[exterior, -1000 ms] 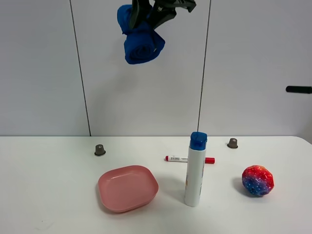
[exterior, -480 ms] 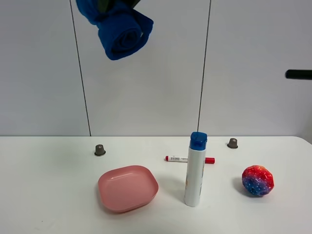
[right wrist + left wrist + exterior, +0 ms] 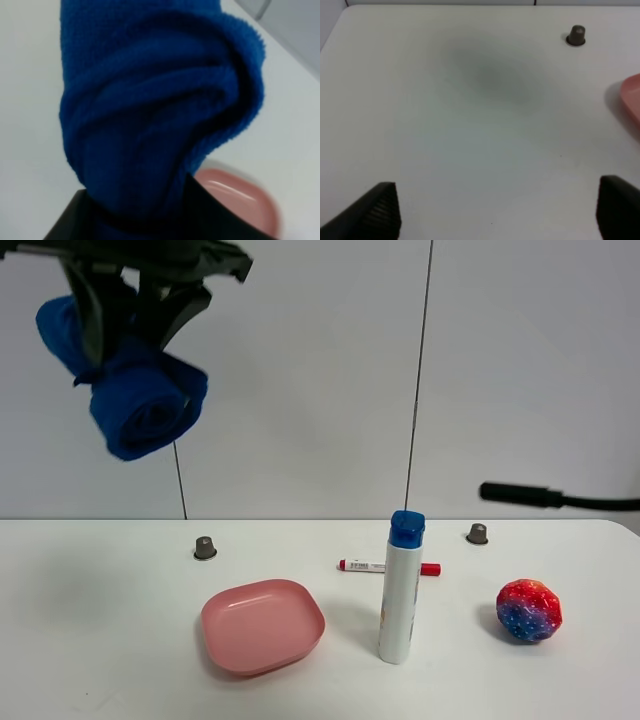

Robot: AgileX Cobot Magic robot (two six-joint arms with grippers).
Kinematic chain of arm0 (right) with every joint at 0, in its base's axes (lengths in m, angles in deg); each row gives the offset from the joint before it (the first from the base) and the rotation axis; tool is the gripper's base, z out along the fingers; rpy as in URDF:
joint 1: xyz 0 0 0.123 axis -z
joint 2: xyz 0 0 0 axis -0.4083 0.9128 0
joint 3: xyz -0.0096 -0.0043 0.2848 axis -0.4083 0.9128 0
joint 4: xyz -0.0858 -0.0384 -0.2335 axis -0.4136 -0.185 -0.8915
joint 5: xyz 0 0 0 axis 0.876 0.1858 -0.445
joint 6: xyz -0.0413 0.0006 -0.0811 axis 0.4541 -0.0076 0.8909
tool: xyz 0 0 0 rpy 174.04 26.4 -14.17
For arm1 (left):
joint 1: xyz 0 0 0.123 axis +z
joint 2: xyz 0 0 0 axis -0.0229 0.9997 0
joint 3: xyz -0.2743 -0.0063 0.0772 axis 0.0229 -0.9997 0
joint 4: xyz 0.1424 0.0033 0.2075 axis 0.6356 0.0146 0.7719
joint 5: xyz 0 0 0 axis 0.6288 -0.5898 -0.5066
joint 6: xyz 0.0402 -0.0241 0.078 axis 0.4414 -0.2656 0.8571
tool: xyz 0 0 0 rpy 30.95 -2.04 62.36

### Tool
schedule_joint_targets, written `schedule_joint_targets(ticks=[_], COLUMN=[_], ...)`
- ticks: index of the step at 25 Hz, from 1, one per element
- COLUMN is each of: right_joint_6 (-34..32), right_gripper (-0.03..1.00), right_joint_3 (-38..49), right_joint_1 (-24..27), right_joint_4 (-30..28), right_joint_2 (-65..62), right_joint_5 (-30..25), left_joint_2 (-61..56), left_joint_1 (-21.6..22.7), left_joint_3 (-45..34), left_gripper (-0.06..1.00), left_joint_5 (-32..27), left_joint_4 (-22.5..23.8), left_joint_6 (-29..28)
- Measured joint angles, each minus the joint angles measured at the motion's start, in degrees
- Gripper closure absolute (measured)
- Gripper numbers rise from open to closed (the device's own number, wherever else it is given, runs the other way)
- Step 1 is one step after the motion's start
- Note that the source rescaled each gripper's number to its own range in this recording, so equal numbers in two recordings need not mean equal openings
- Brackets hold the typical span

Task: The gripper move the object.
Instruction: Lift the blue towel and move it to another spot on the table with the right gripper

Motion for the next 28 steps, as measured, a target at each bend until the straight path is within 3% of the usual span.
schedule_joint_targets(ticks=[6, 8, 11, 20, 28], right_joint_6=[-6.2, -8.5, -12.2, -31.0, -35.0], right_gripper=[0.97, 0.97, 0.97, 0.97, 0.97], right_joint_3=[0.0, 0.0, 0.0, 0.0, 0.0], right_joint_1=[-0.1, -0.1, -0.1, 1.1, 1.6], right_joint_4=[7.9, 13.5, 16.7, 17.5, 15.6], right_joint_2=[7.0, 11.4, 15.0, 23.4, 25.1], right_joint_5=[6.5, 12.3, 17.1, 23.5, 23.6], left_joint_2=[0.0, 0.0, 0.0, 0.0, 0.0], left_joint_1=[0.0, 0.0, 0.0, 0.0, 0.0], left_joint_3=[0.0, 0.0, 0.0, 0.0, 0.0], left_gripper=[-0.06, -0.06, -0.06, -0.06, -0.06], left_joint_5=[0.0, 0.0, 0.0, 0.0, 0.0], left_joint_4=[0.0, 0.0, 0.0, 0.0, 0.0], left_joint_6=[0.0, 0.0, 0.0, 0.0, 0.0])
